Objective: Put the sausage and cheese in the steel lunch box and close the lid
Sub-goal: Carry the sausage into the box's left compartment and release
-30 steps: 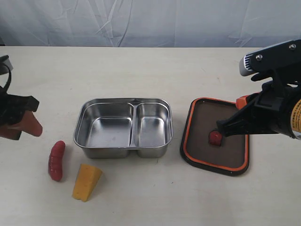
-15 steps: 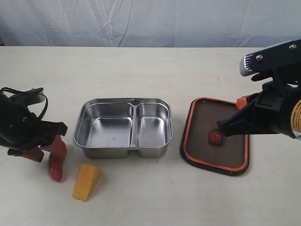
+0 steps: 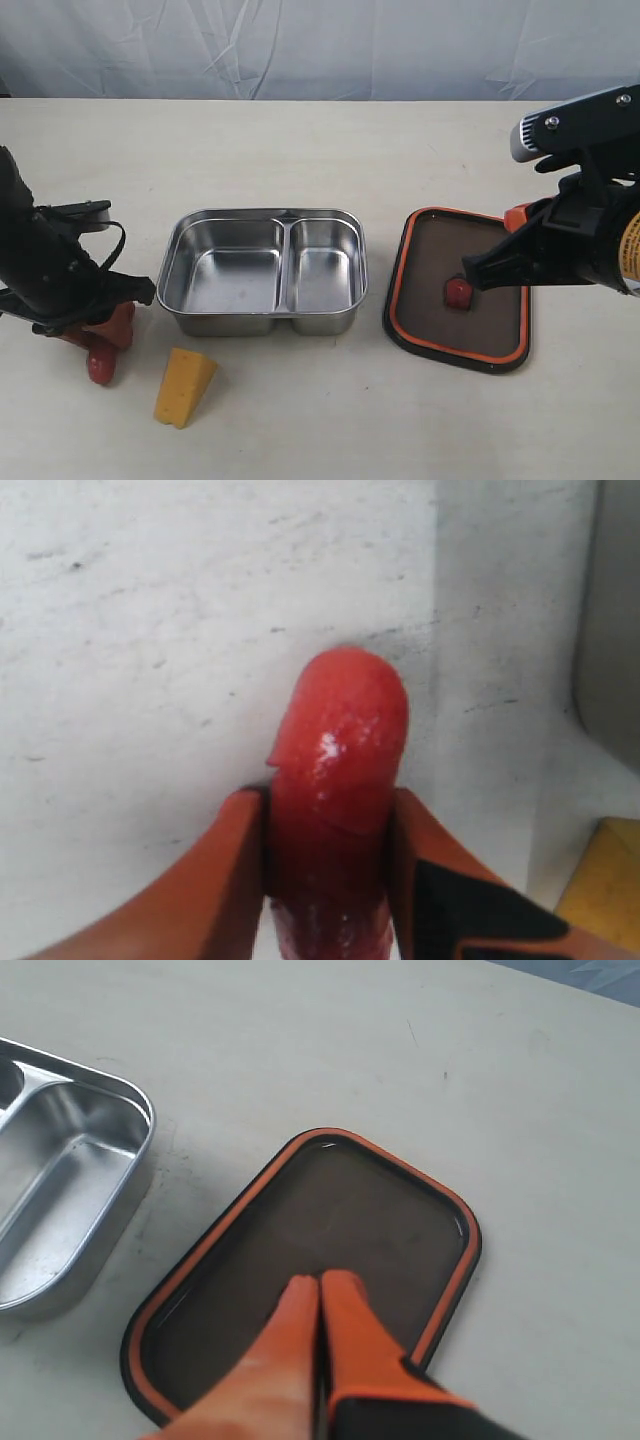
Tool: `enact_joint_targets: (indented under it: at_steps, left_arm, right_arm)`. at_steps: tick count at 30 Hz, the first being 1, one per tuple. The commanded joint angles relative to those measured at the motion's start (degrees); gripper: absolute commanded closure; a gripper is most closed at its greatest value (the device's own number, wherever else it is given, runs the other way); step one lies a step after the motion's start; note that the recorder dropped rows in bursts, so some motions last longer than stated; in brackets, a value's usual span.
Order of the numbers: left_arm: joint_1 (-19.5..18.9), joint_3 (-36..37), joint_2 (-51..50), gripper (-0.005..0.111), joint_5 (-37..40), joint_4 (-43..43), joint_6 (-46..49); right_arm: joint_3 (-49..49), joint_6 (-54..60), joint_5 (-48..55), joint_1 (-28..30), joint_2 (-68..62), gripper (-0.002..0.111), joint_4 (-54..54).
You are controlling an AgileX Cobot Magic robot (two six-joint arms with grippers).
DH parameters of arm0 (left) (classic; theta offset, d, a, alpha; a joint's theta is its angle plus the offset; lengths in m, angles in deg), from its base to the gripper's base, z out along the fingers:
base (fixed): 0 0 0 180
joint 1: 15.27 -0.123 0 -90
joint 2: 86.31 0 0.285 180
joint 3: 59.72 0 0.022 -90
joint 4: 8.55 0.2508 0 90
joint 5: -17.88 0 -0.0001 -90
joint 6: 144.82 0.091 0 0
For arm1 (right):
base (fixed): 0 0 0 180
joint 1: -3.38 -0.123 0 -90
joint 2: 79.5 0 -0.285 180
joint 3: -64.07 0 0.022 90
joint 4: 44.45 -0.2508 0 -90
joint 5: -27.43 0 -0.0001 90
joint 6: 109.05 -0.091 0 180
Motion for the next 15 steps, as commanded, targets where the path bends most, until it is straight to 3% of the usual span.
enact_joint_targets:
  at_steps: [1,11,15]
  left_arm:
    - [0.4,0.5,-1.3,0.106,0.8,0.4,-0.6]
    - [0.4,-1.7,9.0,0.107,2.4,3.0,-0.7]
    - [0.4,-6.9,16.6,0.107,2.3,-2.0,0.3]
  right_arm:
    - [-0.2,0.0,0.4,-0.1,0.3,0.108,-0.1]
    - [-0.2,0.0,0.5,-0.1,0.3,0.108,-0.1]
    - [-0.2,0.0,0.6,-0.1,0.3,0.108,0.0]
